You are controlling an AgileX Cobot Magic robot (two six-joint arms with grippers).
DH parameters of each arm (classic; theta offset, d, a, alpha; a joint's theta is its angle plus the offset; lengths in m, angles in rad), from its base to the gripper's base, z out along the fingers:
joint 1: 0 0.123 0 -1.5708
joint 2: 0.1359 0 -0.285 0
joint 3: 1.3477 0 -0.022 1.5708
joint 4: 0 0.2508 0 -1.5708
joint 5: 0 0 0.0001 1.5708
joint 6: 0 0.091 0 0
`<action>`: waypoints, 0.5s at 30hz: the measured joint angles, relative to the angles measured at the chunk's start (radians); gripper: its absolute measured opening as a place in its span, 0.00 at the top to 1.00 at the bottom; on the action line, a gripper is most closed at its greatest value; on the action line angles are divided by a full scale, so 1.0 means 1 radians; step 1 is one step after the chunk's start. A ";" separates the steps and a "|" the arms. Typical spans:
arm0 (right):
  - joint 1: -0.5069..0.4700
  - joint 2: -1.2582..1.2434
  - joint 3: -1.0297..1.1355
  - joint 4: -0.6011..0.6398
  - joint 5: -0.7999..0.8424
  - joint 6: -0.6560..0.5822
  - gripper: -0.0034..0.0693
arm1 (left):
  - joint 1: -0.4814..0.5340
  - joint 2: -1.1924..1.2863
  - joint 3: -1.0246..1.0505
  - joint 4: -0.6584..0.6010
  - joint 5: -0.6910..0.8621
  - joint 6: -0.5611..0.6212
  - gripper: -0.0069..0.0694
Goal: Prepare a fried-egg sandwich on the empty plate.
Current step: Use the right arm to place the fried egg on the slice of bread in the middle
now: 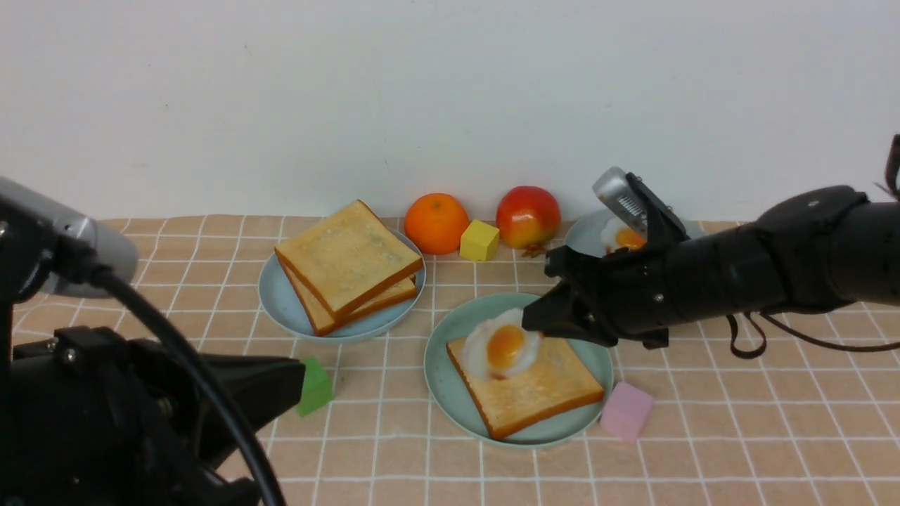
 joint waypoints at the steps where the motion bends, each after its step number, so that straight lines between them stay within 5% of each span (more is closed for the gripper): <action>1: -0.006 0.009 -0.001 0.011 0.000 -0.003 0.85 | 0.000 0.000 0.000 0.001 0.000 0.000 0.93; 9: -0.025 0.040 -0.006 -0.001 0.009 0.018 0.78 | 0.000 0.000 0.000 0.017 -0.001 0.000 0.93; 15: -0.025 0.040 -0.006 -0.047 0.011 0.034 0.47 | 0.000 0.000 0.000 0.039 -0.001 0.000 0.92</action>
